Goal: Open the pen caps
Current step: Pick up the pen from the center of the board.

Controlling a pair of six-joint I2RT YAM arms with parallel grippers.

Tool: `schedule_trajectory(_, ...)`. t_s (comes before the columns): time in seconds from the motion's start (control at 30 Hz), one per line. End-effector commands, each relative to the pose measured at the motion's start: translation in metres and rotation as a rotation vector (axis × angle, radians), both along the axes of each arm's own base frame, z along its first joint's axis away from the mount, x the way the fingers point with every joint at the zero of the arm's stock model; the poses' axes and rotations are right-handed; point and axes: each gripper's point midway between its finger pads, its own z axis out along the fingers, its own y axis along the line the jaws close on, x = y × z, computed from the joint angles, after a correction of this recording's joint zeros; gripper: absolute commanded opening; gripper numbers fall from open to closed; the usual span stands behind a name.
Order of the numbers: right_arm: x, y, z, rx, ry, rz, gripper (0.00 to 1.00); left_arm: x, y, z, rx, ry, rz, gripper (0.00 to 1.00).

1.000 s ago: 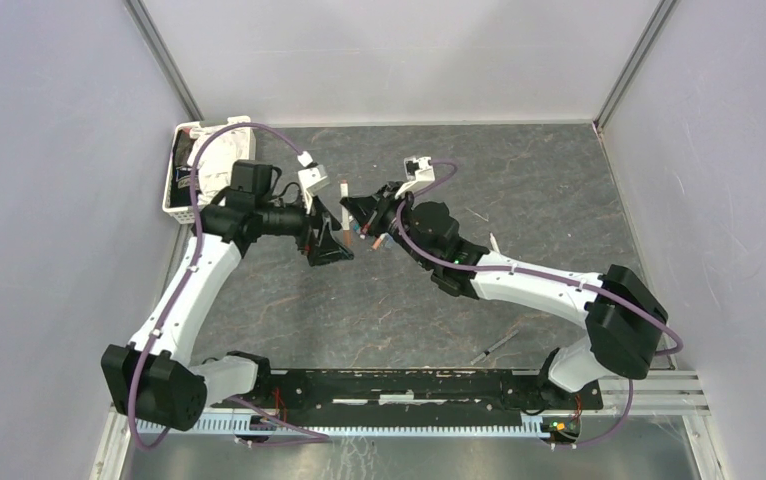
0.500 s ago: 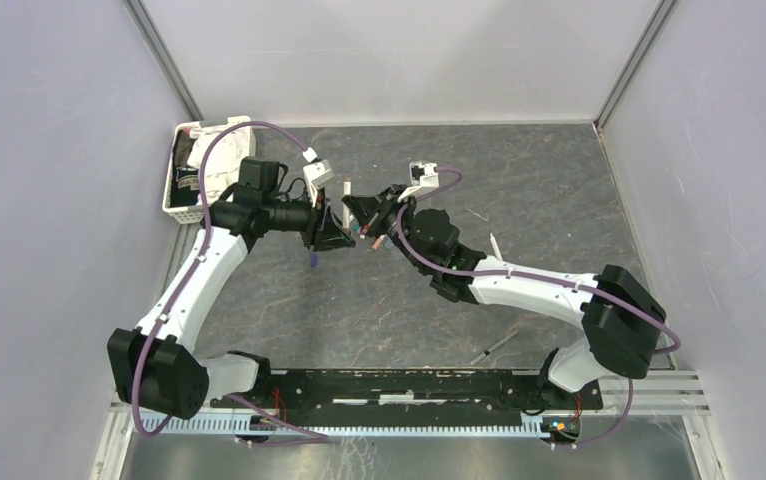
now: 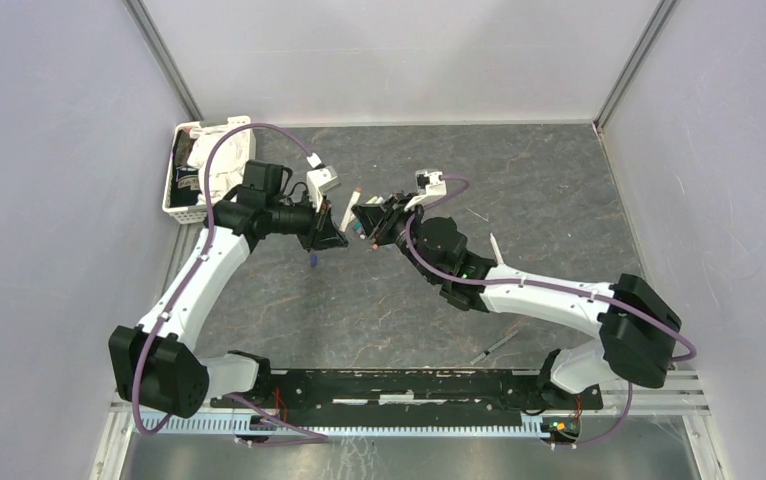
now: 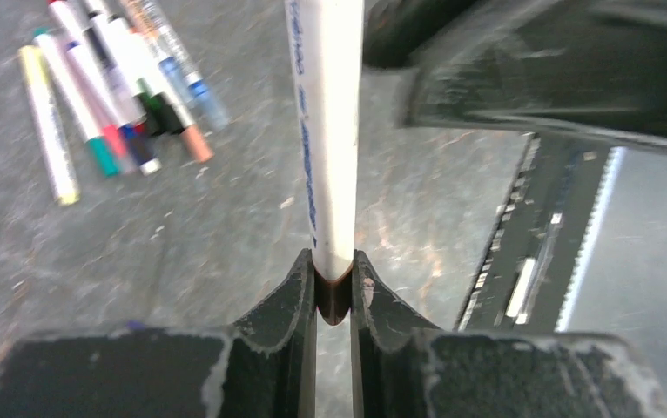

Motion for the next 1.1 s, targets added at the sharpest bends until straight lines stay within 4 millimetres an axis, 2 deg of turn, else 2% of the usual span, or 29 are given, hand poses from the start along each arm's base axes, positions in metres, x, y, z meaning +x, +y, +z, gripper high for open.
schedule_trajectory(0.0,0.001,-0.018,0.016,-0.077,-0.026,0.001,0.39,0.018,0.031,-0.015,0.214,-0.153,0.029,0.02)
schedule_trajectory(0.13,0.015,-0.032,0.015,-0.141,0.010,0.100,0.54,0.020,0.052,-0.022,0.362,-0.256,-0.005,0.02)
schedule_trajectory(0.2,0.026,-0.034,0.012,-0.170,0.049,0.184,0.56,0.017,0.060,-0.028,0.430,-0.288,-0.049,0.02)
schedule_trajectory(0.33,0.030,-0.015,-0.005,-0.253,0.137,0.440,0.65,0.001,0.065,-0.040,0.538,-0.354,-0.177,0.02)
schedule_trajectory(0.5,0.001,0.015,-0.031,-0.283,0.230,0.739,0.68,-0.012,0.067,-0.051,0.689,-0.431,-0.299,0.02)
schedule_trajectory(0.63,-0.009,0.015,-0.057,-0.302,0.293,0.778,0.68,-0.013,0.067,-0.047,0.724,-0.457,-0.329,0.02)
schedule_trajectory(0.93,-0.049,0.034,-0.086,-0.302,0.368,0.943,0.65,-0.012,0.068,-0.050,0.795,-0.495,-0.365,0.02)
schedule_trajectory(1.07,-0.058,0.042,-0.098,-0.300,0.395,0.989,0.62,-0.013,0.065,-0.051,0.802,-0.504,-0.378,0.02)
